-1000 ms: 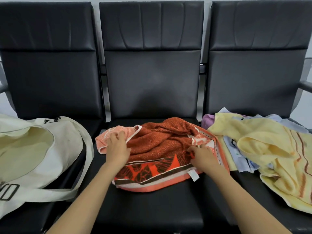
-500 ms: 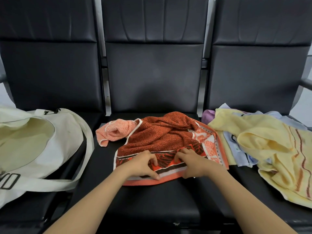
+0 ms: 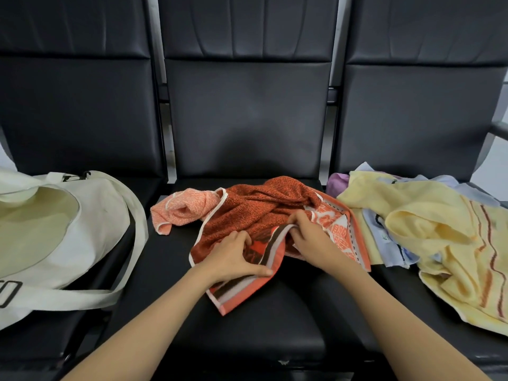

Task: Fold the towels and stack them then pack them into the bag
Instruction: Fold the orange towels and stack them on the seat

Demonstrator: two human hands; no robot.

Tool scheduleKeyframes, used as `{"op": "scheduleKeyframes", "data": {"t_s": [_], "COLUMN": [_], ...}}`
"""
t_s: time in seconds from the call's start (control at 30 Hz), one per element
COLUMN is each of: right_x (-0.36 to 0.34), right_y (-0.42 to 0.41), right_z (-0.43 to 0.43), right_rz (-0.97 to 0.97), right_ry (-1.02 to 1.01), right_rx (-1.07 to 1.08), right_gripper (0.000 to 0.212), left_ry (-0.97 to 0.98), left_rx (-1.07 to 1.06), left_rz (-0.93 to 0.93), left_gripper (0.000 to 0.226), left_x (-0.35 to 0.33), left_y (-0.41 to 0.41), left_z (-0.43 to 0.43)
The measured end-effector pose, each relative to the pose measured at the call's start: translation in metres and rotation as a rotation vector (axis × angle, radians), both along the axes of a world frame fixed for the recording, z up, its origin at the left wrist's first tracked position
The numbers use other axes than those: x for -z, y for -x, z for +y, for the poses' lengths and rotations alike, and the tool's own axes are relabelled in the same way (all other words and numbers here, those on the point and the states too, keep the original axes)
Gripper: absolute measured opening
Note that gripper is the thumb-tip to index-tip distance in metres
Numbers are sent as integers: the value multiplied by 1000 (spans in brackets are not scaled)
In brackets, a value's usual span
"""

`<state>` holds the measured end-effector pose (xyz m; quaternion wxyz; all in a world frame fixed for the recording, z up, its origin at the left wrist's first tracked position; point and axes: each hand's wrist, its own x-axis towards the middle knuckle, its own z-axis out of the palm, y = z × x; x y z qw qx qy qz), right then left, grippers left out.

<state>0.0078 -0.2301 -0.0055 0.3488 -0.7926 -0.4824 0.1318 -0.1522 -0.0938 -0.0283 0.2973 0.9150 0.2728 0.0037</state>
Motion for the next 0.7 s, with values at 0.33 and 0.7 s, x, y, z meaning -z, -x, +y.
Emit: {"op": "scheduleKeyframes", "data": {"t_s": [0.33,0.7], "right_x": [-17,-2], "right_y": [-6,-18], "right_z": [5,17], "right_rz": [110,-176], "right_ry": [-91,158], "right_rx": [10,137], "right_gripper": [35,43], "left_ry": [-34,503], "left_rx": [-299,-196], "left_rz": [-260,-584], "left_gripper": [6,7], "left_x": [-7,-44], "left_y": [-15,-19], "left_z": [9,3]}}
